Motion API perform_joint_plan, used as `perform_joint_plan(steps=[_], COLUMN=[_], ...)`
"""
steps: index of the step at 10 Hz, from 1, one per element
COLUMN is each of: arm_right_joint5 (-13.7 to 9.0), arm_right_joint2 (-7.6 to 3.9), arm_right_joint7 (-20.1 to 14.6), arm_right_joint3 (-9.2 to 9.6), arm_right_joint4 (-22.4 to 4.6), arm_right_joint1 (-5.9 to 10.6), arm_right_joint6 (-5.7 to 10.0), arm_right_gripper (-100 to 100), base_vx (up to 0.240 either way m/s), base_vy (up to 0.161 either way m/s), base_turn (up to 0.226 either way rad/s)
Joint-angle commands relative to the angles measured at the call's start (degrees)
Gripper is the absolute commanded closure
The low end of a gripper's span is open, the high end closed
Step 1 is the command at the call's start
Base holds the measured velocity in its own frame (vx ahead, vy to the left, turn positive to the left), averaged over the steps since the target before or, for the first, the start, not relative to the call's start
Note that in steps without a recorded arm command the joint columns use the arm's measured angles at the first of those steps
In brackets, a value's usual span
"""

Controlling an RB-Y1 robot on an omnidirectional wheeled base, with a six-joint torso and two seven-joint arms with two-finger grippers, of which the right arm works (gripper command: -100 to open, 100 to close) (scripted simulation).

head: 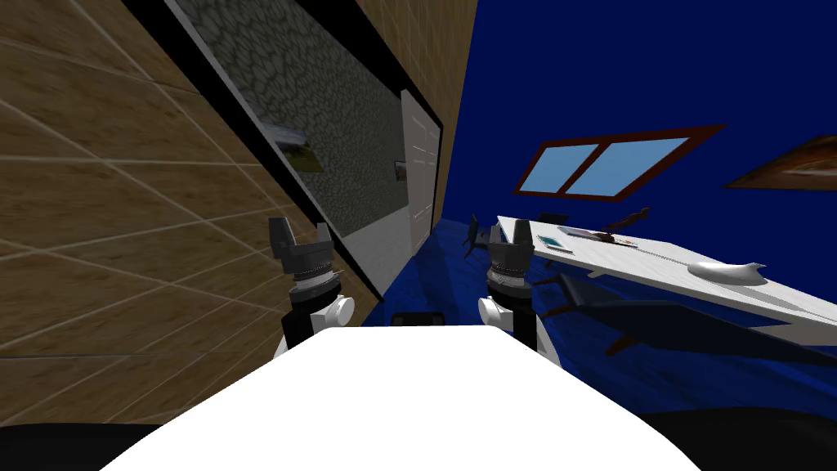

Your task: Push the door open

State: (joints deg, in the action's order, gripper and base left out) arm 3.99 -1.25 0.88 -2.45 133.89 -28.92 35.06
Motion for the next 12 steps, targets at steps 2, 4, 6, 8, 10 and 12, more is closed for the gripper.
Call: perform_joint_plan(steps=[2, 4, 6, 8, 10, 12], arm_right_joint5=[-0.1, -0.1, -0.2, -0.2, -0.3, -0.3], arm_right_joint2=[-0.82, -1.5, -2.0, -2.49, -2.97, -3.33], arm_right_joint7=[-0.3, -0.7, -1.0, -1.3, -1.7, -2.0], arm_right_joint3=[1.78, 3.55, 5.14, 6.86, 8.86, 10.41], arm_right_joint4=[-2.5, -5.0, -7.2, -9.6, -12.4, -14.5], arm_right_joint1=[1.04, 2.07, 3.0, 4.0, 5.16, 6.07], arm_right_joint6=[0.27, 0.55, 0.79, 1.06, 1.37, 1.61], arm_right_gripper=[-100, -100, -100, -100, -100, -100], base_vx=[0.176, 0.139, 0.166, 0.202, 0.133, 0.173], base_vy=[-0.01, -0.036, -0.034, -0.048, -0.039, -0.021], base_turn=[-0.003, 0.003, -0.002, 0.003, -0.002, -0.001])
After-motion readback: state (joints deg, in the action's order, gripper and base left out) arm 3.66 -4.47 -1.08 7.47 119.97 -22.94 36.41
